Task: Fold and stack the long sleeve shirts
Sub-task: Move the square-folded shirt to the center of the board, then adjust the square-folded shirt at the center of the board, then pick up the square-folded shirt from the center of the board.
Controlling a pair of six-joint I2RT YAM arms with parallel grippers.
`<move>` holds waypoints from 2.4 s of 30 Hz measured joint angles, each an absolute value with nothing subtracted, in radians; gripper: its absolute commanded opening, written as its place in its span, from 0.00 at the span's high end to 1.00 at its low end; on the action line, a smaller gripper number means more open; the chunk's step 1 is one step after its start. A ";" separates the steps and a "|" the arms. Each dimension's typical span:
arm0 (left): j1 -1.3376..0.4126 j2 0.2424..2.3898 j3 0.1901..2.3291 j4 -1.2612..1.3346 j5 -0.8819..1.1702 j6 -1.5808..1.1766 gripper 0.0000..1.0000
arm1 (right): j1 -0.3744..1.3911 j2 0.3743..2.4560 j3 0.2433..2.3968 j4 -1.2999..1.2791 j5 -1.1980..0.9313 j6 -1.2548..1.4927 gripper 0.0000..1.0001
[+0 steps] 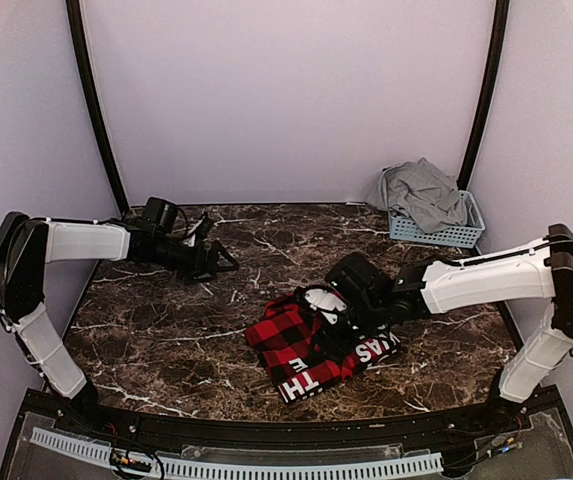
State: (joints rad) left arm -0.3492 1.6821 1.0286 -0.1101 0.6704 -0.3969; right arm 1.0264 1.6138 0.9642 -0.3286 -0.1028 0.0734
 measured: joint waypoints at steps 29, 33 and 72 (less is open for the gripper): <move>-0.411 1.775 1.049 -0.061 0.727 -0.399 0.01 | 0.987 1.952 1.247 -0.247 -0.361 -0.081 0.37; -0.428 1.789 1.000 -0.062 0.740 -0.405 0.01 | 0.987 1.894 1.243 -0.262 -0.361 -0.098 0.36; -0.677 2.037 1.019 0.126 1.050 -0.553 0.56 | 1.002 1.743 0.920 -0.114 -0.265 0.189 0.50</move>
